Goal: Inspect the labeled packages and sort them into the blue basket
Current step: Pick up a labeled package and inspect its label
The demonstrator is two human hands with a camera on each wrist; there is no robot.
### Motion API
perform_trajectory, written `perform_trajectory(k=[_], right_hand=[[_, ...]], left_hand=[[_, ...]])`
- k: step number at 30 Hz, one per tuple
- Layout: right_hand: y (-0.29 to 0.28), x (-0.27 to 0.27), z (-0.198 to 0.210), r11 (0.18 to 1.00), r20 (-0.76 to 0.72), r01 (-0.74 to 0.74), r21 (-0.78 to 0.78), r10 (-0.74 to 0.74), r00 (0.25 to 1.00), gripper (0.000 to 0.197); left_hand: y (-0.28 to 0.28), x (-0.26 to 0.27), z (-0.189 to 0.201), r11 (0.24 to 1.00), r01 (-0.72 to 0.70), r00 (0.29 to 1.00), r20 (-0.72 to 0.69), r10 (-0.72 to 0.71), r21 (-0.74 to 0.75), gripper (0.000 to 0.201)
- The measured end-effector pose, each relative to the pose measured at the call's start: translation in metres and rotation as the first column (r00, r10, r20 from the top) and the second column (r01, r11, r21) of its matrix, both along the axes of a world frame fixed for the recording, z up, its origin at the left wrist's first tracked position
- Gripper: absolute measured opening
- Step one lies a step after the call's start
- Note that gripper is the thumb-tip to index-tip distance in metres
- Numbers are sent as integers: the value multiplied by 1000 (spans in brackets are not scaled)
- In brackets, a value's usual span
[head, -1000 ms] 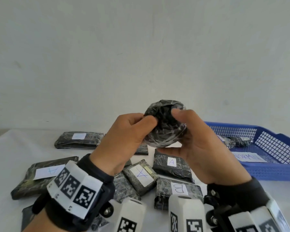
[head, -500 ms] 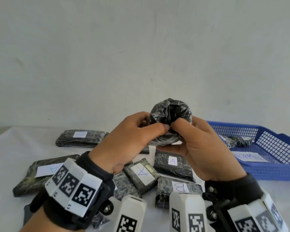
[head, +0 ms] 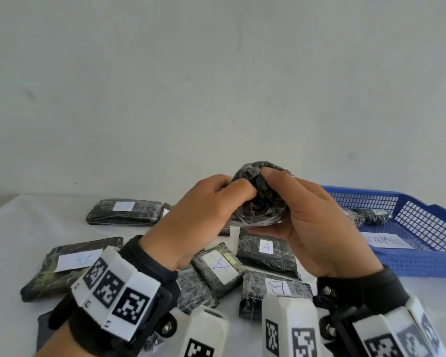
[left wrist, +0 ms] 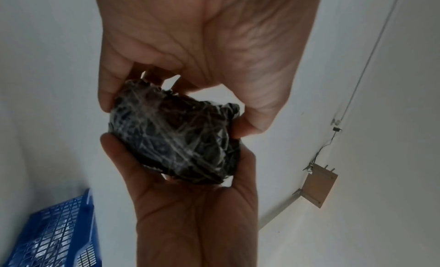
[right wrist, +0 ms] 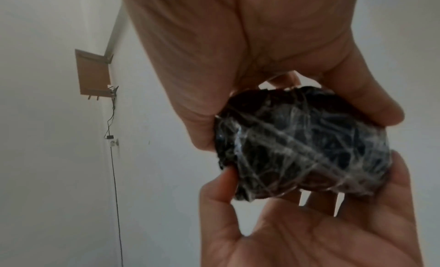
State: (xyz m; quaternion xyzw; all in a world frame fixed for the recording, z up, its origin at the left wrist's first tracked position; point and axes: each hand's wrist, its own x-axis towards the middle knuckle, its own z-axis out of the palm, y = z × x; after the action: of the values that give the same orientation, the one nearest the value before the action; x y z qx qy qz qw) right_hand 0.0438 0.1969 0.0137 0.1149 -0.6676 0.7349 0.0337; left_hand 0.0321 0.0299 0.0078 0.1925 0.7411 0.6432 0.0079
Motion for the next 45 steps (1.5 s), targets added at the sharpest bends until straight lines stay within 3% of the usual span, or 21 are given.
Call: perform_trajectory(k=[3,7,10,12,15,17,21,24,26,28,33,38,42,45], right_hand=[[3,0,-2,998,-7,-47,31,48,999,35],[5,-3,-4,999,-57,-32,40,34,998,16],[5,-2,-4,997,-52,-41,62,44,998,21],[6,-1,-4,994,-40,-65,93,69,997,15],[8,-1,-5,988,-1,-106,116,107,994,35],[7,-2,-5,989,-14,-87,121,89,996,33],[2,-4,-6,997,-5,-40,66,40,999,15],[3,-4,-5,997,73,-73,-22,74,995,18],[4,-5,-5,993,125,-81,-88,92,988,23],[4,-8,-5,989,173,-42,-143,67,983,30],[9,-10,-5,984,199,11,-176,25,980,33],[11,-11,-4,943,232,-67,-326,148,961,38],[7,-15,-8,933,251,31,-357,64,966,28],[10,-14,-6,924,245,-7,-382,108,963,32]], left_hand=[[-2,-4,-1,1000,-10,1000,-16,11,25,64],[-2,-2,1,1000,5,1000,-20,-5,13,48],[0,-1,0,998,50,998,22,-51,47,35],[1,-6,-4,999,-6,1000,22,5,51,36],[-1,-10,-6,995,-38,997,65,33,87,31],[-2,-11,-6,994,-19,995,96,9,106,26],[-4,-9,-4,994,48,990,126,-61,100,35],[-9,-8,-2,995,66,990,117,-74,72,55],[-11,-9,-1,998,58,990,128,-62,31,59],[-13,-10,-2,1000,-10,994,112,11,-9,60],[-15,-14,-8,955,-230,971,-105,214,-185,58],[-12,-12,-7,956,-293,932,-229,280,-23,53],[-10,-14,-8,975,-207,964,-151,218,85,45],[-12,-18,-9,977,-198,966,-151,208,78,47]])
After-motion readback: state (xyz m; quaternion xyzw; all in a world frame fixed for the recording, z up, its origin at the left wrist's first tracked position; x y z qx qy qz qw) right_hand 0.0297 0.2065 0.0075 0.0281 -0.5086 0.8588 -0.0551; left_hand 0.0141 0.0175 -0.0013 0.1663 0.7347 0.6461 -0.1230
